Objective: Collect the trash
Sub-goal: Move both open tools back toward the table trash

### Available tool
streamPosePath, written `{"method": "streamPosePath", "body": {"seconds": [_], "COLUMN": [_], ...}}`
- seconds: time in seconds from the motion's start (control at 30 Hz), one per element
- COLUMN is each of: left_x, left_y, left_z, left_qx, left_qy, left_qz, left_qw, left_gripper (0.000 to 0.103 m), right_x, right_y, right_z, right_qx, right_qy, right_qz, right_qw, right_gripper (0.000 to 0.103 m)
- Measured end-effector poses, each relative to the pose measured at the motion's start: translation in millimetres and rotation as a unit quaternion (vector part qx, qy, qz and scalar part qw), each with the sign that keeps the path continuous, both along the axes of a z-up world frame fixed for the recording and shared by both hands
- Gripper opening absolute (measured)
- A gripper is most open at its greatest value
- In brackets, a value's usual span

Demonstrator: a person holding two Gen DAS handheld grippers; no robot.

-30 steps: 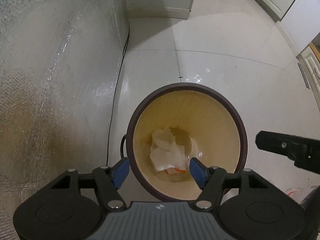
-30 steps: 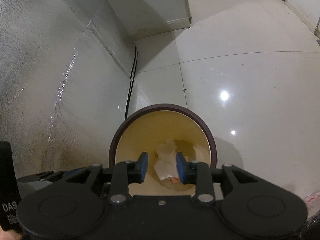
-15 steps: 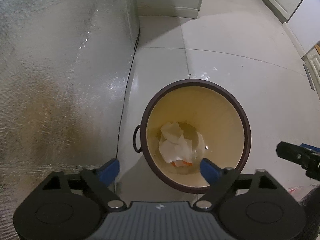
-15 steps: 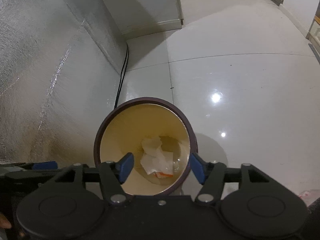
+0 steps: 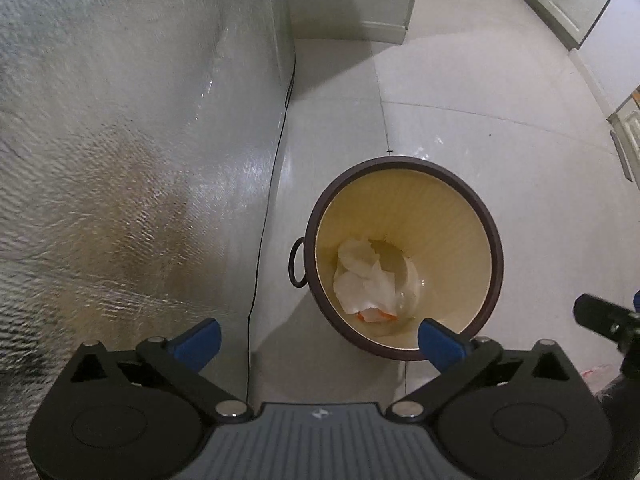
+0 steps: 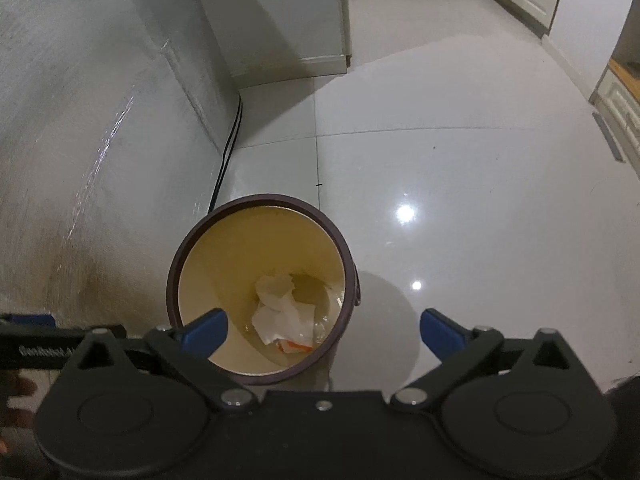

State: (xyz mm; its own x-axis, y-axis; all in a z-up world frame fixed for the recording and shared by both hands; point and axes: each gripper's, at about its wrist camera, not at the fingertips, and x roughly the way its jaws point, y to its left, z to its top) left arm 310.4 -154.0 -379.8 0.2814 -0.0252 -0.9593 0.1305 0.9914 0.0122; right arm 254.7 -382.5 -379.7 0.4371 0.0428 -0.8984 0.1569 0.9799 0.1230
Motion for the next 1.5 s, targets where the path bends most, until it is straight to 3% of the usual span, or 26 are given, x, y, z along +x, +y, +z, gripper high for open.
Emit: {"method": "streamPosePath", "body": {"seconds": [0.37,0.77,1.1,1.5], "left_x": [-32.0,-88.2,-143.3,-212.6], "left_y": [4.7,5.4,0.1,17.1], "left_z": [43.4,123.2,200.5,281.1], "left_qx": [0.007,-0.016,-0.050,-0.083], "left_qy": [-0.031,-0.110,-0.190,-0.289], "left_qz": [-0.006,-0.022,-0.050,-0.069], "left_qw": [0.9995,0.9936,0.9793,0.9514], "left_gripper": [0.103,0.103,0.103,0.103], "right_x": [-27.2,-85.3,-142.0,-204.9], "right_y": [4.6,-0.9,-7.9,7.8], "right_z": [31.0,95.8,163.1,249.6], "right_qx": [-0.006,-0.024,-0.032,-0.055], "right_qy": [-0.012,-0.054,-0.122,-0.210], "right_qz": [0.007,-0.015,-0.033,-0.039], "right_qw": [1.000,0.998,0.991,0.975], "right_gripper": [0.103,0.103,0.103,0.103]}}
